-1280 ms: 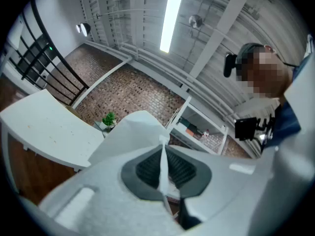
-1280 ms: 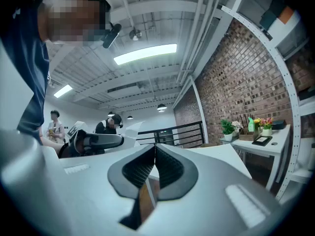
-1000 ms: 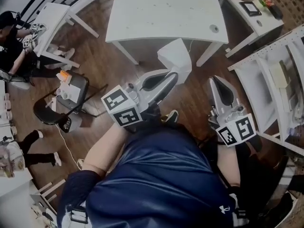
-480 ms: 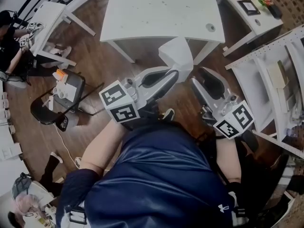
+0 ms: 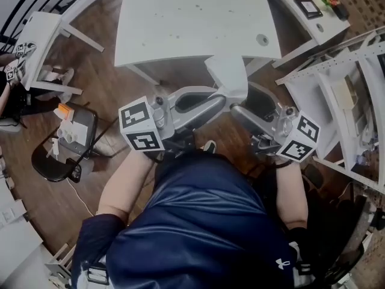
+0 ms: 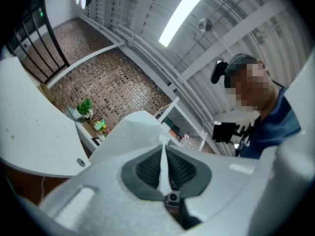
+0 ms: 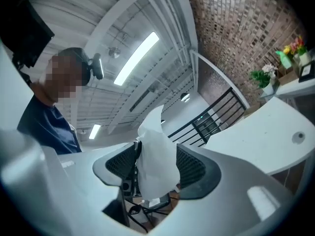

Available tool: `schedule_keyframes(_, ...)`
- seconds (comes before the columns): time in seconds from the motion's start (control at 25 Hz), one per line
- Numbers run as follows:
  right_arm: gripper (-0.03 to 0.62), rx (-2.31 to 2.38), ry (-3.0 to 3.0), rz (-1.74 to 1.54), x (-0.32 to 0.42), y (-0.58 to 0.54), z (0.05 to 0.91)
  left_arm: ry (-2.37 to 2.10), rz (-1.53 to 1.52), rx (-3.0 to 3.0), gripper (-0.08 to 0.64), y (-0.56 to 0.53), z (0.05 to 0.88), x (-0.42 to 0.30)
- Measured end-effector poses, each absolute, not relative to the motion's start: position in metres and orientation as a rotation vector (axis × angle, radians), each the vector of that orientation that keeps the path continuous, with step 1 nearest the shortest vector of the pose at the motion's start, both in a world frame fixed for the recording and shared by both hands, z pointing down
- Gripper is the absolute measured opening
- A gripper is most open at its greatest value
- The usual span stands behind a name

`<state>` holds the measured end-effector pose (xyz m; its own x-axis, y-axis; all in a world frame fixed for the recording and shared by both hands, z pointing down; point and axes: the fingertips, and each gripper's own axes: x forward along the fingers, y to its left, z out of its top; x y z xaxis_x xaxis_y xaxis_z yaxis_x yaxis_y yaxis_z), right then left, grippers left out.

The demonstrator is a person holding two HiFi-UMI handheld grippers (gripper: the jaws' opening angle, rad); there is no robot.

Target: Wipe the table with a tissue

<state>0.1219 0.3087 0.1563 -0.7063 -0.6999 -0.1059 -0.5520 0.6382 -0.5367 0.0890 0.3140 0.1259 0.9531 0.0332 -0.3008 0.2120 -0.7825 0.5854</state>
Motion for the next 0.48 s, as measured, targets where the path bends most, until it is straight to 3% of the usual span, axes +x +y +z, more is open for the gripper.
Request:
schedule_keyframes(0.08,0.302,-0.927,2.543,-0.741,0.108,0.292,0.158,0.272,-0.381,2.403,0.008,0.302,0.125,0.085)
schedule_keyframes(0.16,0.299,-0.875,2.545,-0.759,0.096,0.275,0.156,0.339,-0.379,2.370,0.008,0.286,0.126,0.080)
schedule_keyframes(0.36,0.138,-0.832,2.569,-0.749,0.078,0.239,0.150,0.409,-0.375,2.249,0.008,0.240,0.135,0.071)
schedule_keyframes(0.48,0.076,-0.857,2.507,-0.791,0.081,0.221,0.153,0.446,-0.383,2.143,0.007,0.219,0.140,0.069)
